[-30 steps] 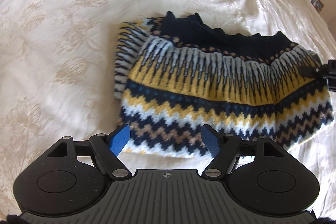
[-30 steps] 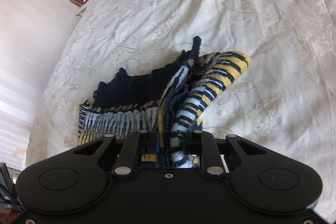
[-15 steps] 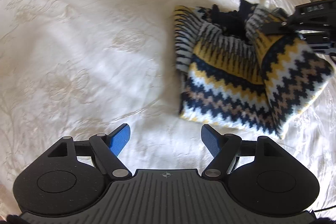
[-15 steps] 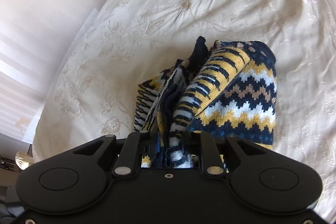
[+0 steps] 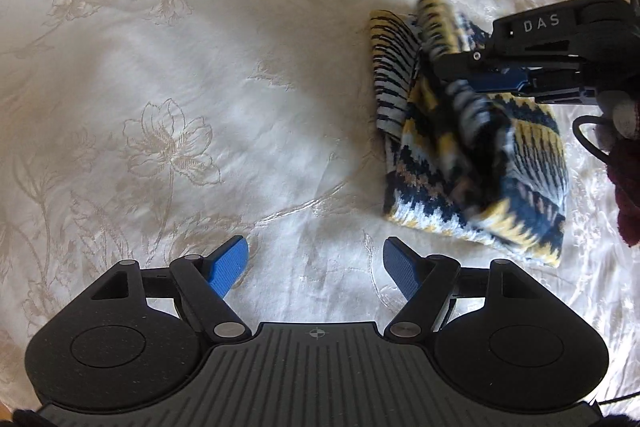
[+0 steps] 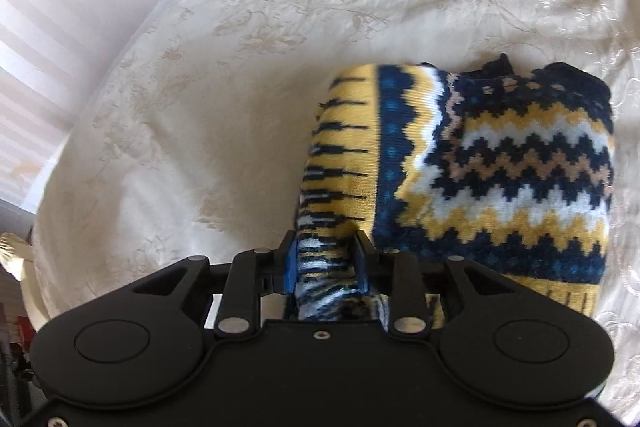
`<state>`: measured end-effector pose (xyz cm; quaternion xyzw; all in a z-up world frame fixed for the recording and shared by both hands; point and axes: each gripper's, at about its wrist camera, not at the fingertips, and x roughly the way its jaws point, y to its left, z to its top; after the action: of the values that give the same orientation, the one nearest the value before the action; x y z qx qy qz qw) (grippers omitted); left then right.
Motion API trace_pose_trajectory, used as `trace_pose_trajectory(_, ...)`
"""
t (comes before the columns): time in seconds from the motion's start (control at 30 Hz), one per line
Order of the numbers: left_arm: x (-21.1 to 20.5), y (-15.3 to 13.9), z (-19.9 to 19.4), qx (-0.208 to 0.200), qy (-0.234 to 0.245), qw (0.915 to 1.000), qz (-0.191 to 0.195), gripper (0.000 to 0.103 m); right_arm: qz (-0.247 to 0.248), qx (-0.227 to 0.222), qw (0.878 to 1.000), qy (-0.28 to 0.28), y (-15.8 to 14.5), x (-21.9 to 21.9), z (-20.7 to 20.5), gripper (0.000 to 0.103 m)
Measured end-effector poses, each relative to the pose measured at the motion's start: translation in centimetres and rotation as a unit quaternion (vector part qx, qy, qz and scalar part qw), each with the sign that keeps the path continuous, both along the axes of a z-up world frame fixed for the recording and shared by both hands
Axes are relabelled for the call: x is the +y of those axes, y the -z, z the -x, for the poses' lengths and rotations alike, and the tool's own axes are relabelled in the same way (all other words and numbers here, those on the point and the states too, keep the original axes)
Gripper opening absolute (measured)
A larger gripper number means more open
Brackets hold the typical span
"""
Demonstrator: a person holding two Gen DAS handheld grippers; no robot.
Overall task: Fold small clothes
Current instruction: 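Fold the held side edge inward over the sweater with the right tool, then grasp the other side edge with the left tool while the right tool holds the fold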
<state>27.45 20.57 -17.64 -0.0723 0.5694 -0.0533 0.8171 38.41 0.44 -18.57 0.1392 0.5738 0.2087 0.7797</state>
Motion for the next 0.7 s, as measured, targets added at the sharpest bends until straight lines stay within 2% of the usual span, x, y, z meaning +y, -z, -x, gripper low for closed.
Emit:
trace_pose_trajectory(0.07, -0.3, -0.3, -0.3, -0.005, 0.007, 1.0000, 0.001, 0.073, -0.030, -0.012, 0.999, 0.006, -0.9, -0.3, 0.3, 0.041)
trace_pose_trajectory(0.17, -0.7, -0.9, -1.1, -0.013, 0.016, 0.9998, 0.005, 0.073, -0.045, -0.027, 0.998, 0.025, -2.1, -2.0, 0.9, 0.041)
trace_pose_trajectory(0.3, -1.3, -1.9, -2.9, -0.027, 0.025, 0.9992, 0.016, 0.073, -0.036, -0.043, 0.996, 0.063, -2.9, -5.0, 2.0, 0.041)
trace_pose_trajectory(0.37, -1.5, -2.3, -4.1, -0.029, 0.024, 0.9988, 0.032, 0.073, -0.018, -0.051, 0.997, 0.062, -3.1, -6.2, 3.0, 0.041)
trace_pose_trajectory(0.43, -1.8, -2.6, -5.4, -0.030, 0.025, 0.9981, 0.048, 0.073, 0.002, -0.057, 0.997, 0.046, -3.1, -6.6, 4.1, 0.043)
trace_pose_trajectory(0.53, -2.3, -2.9, -7.7, -0.027, 0.026, 0.9969, 0.070, 0.073, 0.041, -0.075, 0.996, -0.008, -3.0, -6.0, 6.5, 0.051)
trace_pose_trajectory(0.63, -2.8, -2.9, -9.7, -0.023, 0.031, 0.9955, 0.087, 0.073, 0.080, -0.113, 0.988, -0.068, -3.0, -3.9, 9.4, 0.054)
trace_pose_trajectory(0.7, -3.2, -3.0, -10.8, -0.018, 0.033, 0.9948, 0.095, 0.073, 0.107, -0.148, 0.977, -0.110, -3.0, -2.1, 11.3, 0.068)
